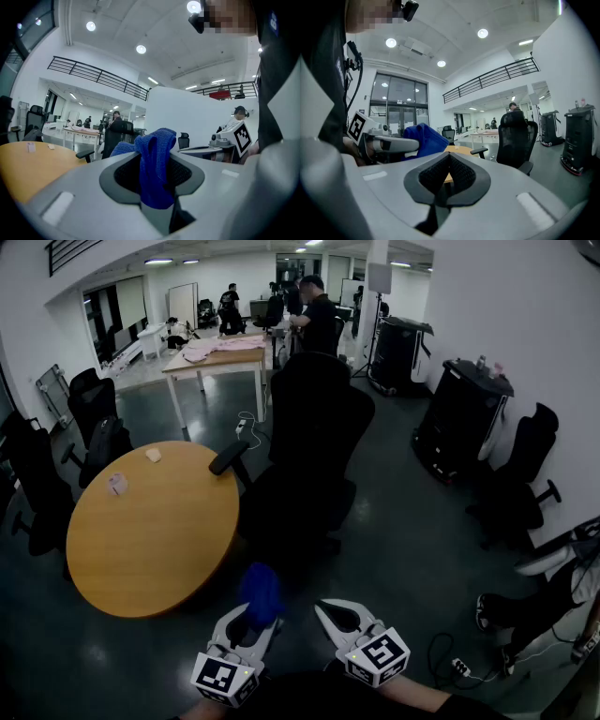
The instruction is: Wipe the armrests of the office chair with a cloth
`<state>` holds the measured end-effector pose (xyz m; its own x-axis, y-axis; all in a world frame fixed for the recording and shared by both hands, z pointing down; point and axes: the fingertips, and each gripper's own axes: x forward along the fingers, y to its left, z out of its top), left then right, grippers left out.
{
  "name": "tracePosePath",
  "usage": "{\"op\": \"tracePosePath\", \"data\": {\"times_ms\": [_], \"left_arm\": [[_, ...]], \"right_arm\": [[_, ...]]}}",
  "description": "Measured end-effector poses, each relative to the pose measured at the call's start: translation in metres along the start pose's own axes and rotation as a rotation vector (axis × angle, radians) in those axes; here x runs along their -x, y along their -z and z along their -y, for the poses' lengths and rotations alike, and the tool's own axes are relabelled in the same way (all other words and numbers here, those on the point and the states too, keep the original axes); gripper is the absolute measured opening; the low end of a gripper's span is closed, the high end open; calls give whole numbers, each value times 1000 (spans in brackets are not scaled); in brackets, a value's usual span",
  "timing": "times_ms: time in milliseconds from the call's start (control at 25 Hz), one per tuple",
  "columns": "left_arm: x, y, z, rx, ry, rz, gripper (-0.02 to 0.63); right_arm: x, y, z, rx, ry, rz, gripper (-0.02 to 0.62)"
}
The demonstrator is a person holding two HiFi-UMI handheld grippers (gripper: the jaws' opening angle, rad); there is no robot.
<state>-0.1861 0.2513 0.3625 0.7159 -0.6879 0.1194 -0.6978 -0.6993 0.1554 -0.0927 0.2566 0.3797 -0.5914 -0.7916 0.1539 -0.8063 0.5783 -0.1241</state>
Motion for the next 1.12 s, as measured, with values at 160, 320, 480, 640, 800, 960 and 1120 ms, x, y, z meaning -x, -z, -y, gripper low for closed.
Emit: {"op": "tracePosePath", "data": {"times_ms": [160,320,480,640,800,960,1120], "left_arm": [[-7,0,1,-2,1,2,158],[-12,5,4,-10,1,-4,158],[-18,12,9,-17,14,0,158],[-27,4,12,-14,-10,-10,158],[-41,3,16,-2,-23,-18,158],[-59,2,22,-34,-27,-20,158],[-81,-1,27,-60,-40,-20,160]], "right_arm": [[1,2,3,-2,-2,-2,3],[4,6,9,3,-6,-5,4],[7,8,13,-13,-34,-4,5],[11,11,19,-16,-58,0,5],[18,13,36,-36,-58,-3,5],[27,14,60,-54,-49,5,5],[34,14,83,-75,-47,27,5]]}}
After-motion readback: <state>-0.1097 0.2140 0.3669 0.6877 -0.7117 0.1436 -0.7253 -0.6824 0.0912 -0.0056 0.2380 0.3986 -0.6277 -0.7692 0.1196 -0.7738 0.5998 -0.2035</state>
